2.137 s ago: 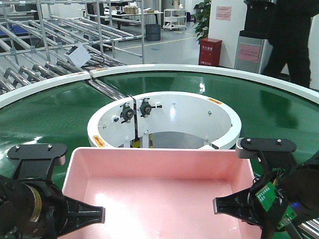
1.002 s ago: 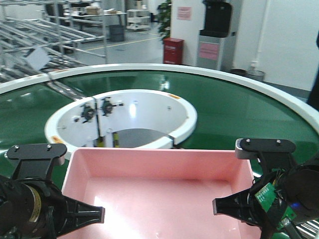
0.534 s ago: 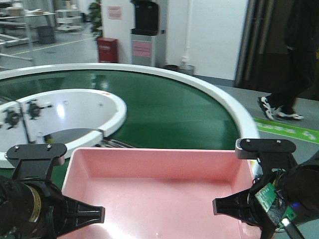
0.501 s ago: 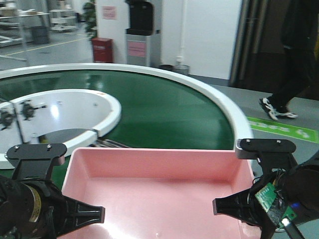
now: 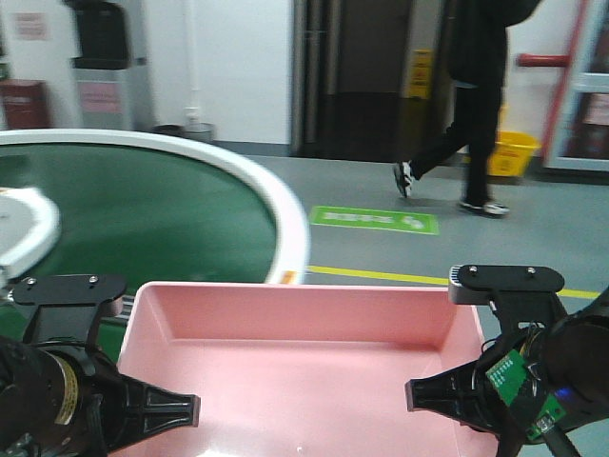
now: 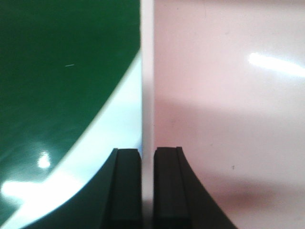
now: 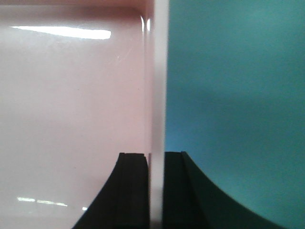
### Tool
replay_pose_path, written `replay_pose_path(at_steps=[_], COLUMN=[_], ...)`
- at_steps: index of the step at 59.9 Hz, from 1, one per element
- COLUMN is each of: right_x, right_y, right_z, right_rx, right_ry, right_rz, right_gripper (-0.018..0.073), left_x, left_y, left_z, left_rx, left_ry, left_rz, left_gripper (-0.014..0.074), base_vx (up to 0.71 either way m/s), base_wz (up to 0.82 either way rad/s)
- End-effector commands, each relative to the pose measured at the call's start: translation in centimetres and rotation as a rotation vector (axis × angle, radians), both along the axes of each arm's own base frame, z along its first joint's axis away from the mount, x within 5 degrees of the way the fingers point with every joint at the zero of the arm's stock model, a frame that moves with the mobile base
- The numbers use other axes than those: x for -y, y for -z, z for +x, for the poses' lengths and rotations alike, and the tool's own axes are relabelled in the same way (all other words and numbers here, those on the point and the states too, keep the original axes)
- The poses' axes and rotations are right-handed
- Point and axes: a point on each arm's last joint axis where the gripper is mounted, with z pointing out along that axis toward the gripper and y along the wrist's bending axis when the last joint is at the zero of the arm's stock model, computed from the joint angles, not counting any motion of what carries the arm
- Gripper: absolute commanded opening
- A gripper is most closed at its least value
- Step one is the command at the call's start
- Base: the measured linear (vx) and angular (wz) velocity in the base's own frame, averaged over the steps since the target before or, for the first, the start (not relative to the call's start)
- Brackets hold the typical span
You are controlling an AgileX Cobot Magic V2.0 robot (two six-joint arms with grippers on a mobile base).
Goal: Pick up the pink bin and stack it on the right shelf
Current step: 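Hold the pink bin with both grippers while the base turns away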
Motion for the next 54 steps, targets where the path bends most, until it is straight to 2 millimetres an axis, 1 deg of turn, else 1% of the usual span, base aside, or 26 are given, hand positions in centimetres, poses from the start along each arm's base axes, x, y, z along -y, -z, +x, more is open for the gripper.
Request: replay_pose_path(at_steps=[1,36,46,54], right_x=[0.97,0.97,0.97,0.97], right_y=[-1.97,-1.97,-1.97,-1.97], right_z=[0.03,0.03,0.03,0.03], right_rx=[0.103,0.103,0.103,0.103], right_ry=[-0.004,-0.003,-0.003,-0.003], right_rz=[-0.051,-0.051,-0.051,-0.051], right_gripper=[0.0001,0.0001,0.0001,0.0001], left_x=[-0.68,-0.68,-0.69,-0.7], left_y=[-1.92,-1.92,-1.91,-1.9], left_z=[-0.12,-0.12,-0.12,-0.13], left_rx=[0.095,0.095,0.094,0.093], left_ry=[0.003,0.003,0.003,0.002], left_rz=[0.003,0.003,0.003,0.004], left_gripper=[0.006,0.006,0.006,0.006], base_vx=[-0.09,-0.07,0.02,0.08], base_wz=[-0.79,-0.84,-0.64,-0.4])
